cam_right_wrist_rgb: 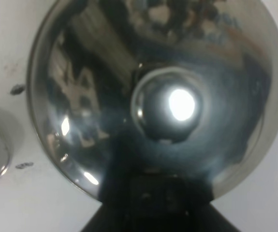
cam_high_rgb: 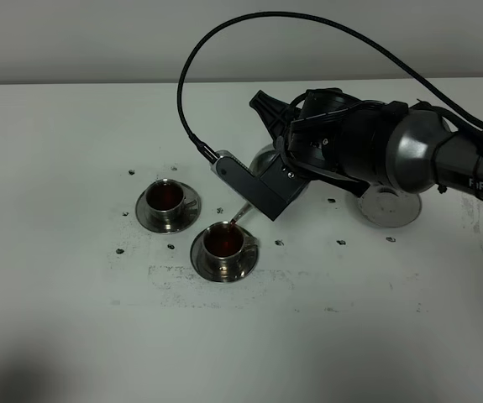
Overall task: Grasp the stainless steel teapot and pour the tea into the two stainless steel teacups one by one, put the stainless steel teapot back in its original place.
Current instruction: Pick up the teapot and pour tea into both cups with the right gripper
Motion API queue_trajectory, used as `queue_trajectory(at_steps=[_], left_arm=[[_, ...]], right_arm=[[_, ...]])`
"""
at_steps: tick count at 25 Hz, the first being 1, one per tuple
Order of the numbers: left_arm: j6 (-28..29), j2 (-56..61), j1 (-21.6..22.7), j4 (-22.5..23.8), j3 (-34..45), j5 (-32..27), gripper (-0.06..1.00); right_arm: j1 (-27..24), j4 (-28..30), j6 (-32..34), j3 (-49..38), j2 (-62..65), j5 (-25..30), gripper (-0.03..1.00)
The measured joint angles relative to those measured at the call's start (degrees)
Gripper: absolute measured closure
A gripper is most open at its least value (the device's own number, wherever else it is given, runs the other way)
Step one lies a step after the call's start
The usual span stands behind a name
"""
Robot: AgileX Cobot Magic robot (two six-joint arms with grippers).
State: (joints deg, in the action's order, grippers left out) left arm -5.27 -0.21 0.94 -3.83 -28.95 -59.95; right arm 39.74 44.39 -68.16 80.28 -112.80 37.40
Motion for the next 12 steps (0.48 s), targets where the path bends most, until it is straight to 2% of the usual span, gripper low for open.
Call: queue_trajectory(at_steps=[6,12], left_arm=[[0.0,0.0,0.0,0.0,0.0,0.0,0.53],[0.0,0.0,0.0,0.0,0.0,0.0,0.53]], right_arm=[[0.0,-0.9,1.3,0.0,0.0,0.4,0.76],[0.0,-5.8,1.3,0.0,0.1,0.8,0.76]])
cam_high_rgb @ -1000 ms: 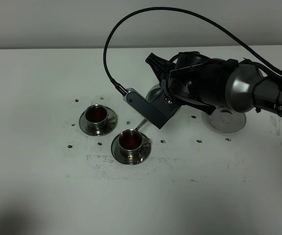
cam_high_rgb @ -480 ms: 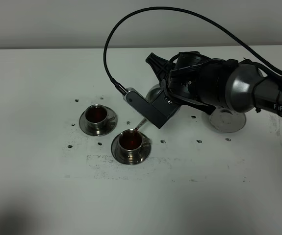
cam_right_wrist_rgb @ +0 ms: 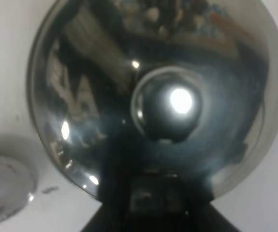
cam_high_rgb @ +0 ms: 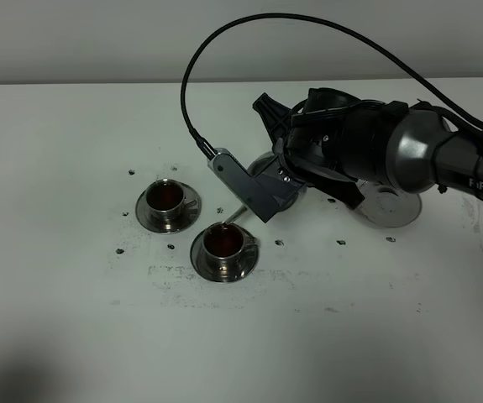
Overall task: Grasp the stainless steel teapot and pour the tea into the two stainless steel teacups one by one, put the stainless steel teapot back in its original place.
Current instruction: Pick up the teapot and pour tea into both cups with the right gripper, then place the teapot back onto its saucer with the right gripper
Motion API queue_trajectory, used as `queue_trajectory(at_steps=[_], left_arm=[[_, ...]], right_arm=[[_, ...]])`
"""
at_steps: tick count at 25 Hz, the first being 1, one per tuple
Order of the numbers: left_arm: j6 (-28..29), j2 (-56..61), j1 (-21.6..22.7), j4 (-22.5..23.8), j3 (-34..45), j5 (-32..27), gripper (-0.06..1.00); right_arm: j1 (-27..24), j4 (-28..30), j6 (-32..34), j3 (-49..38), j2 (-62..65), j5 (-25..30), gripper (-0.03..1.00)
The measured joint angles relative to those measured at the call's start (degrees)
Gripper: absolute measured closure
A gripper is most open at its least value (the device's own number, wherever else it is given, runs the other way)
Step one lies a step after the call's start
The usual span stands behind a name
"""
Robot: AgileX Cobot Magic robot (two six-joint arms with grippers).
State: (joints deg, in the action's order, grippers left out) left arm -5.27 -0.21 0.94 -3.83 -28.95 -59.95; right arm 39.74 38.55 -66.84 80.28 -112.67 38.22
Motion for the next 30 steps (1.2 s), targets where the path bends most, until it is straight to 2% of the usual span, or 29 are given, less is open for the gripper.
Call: queue_trajectory(at_steps=[5,11,16,20,27,30], left_arm=[[0.0,0.0,0.0,0.0,0.0,0.0,0.53],[0.0,0.0,0.0,0.0,0.0,0.0,0.53],[0.0,0.0,0.0,0.0,0.0,0.0,0.53],[0.0,0.0,0.0,0.0,0.0,0.0,0.53],[0.0,0.0,0.0,0.0,0.0,0.0,0.53],[0.0,0.0,0.0,0.0,0.0,0.0,0.53]], right_arm=[[-0.6,-4.8,0.0,0.0,2.3,1.3,0.76],[-2.1,-16.1,3.5,-0.2,7.2,5.3,0.76],[-2.5,-27.4,16.7,-5.3,12.5,4.2,0.76],[-3.0,-32.7,30.2,-11.5,14.4,3.0,0.76],[-4.2,-35.1,53.3,-16.3,14.5,3.2,0.76],[-4.6,-35.4,58.1,-18.0,14.5,2.7,0.76]])
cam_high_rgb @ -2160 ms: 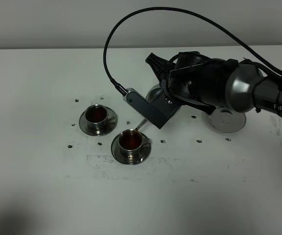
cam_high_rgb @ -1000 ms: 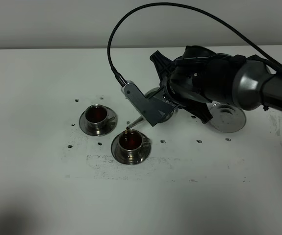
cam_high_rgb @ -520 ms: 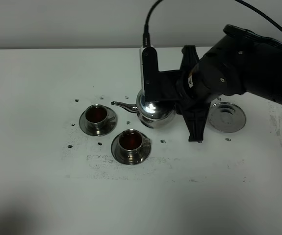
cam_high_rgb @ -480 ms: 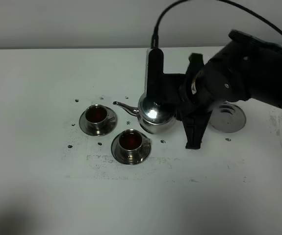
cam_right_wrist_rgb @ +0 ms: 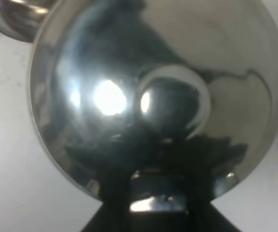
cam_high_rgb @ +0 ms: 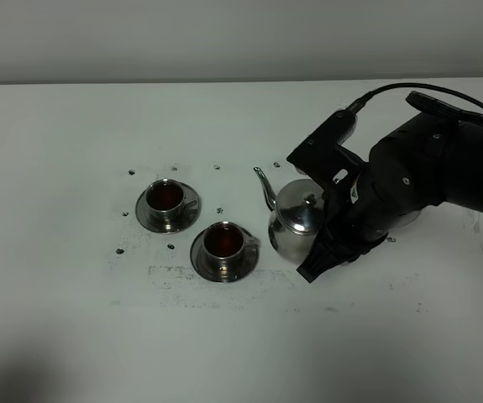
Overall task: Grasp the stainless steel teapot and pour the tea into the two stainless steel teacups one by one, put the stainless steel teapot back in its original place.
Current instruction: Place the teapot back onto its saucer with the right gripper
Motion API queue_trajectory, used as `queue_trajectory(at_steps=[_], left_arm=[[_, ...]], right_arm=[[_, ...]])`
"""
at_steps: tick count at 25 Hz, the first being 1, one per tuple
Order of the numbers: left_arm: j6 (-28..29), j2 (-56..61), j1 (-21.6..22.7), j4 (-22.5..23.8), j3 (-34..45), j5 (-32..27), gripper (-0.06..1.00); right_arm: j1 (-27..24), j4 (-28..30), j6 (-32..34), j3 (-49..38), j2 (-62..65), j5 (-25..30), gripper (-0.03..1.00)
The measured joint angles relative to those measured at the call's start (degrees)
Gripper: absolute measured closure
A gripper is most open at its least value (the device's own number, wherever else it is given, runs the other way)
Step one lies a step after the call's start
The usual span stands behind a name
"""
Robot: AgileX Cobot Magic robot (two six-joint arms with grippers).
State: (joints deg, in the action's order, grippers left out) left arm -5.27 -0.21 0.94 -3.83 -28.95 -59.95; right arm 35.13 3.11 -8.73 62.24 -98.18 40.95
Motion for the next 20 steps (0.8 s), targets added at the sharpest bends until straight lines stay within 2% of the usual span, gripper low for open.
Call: queue_trajectory(at_steps=[11,20], left_arm=[[0.0,0.0,0.0,0.0,0.0,0.0,0.53],[0.0,0.0,0.0,0.0,0.0,0.0,0.53]], right_arm=[[0.0,-2.3,1.6,-4.2,-1.6,-6.4,0.76],[0.0,-2.4,1.7,-4.3,-4.6,-7.5,0.76]])
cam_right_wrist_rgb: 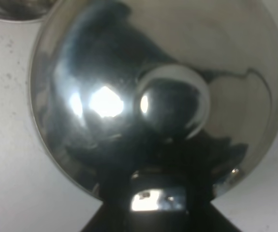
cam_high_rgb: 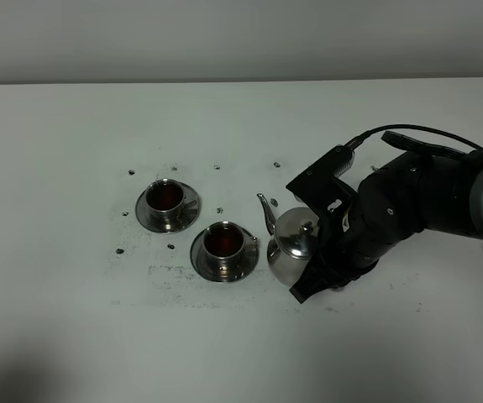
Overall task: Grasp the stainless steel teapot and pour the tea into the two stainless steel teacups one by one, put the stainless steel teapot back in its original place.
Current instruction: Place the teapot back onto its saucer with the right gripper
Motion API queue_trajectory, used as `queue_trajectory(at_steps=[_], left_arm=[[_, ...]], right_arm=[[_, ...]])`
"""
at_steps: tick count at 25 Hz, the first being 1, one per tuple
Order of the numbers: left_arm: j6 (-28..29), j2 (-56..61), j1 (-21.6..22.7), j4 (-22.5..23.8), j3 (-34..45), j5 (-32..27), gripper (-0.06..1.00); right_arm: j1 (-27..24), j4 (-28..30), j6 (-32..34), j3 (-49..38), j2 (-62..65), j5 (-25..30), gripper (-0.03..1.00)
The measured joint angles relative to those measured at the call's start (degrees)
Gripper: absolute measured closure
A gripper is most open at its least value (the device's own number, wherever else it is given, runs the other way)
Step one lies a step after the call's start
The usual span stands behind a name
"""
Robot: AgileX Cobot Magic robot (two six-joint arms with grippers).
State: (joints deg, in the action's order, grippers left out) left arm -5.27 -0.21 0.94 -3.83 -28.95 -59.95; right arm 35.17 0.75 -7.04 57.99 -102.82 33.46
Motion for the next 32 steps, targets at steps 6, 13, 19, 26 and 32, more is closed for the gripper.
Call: queue_trajectory(at_steps=[6,13,19,26,32], left_arm=[[0.0,0.0,0.0,0.0,0.0,0.0,0.53],[0.0,0.0,0.0,0.0,0.0,0.0,0.53],[0.0,0.0,0.0,0.0,0.0,0.0,0.53],[0.0,0.0,0.0,0.0,0.0,0.0,0.53],[0.0,0.0,0.0,0.0,0.0,0.0,0.53]], right_arm=[[-1.8,0.1,0.0,0.0,4.8,0.7,0.76],[-12.3,1.3,0.0,0.0,8.6,2.0,0.76],[-19.6,1.5,0.1,0.0,8.6,1.0,0.76],[-22.0,1.5,0.1,3.5,3.2,2.1,0.76],[-22.0,1.6,0.0,8.3,-2.2,3.3,0.76]])
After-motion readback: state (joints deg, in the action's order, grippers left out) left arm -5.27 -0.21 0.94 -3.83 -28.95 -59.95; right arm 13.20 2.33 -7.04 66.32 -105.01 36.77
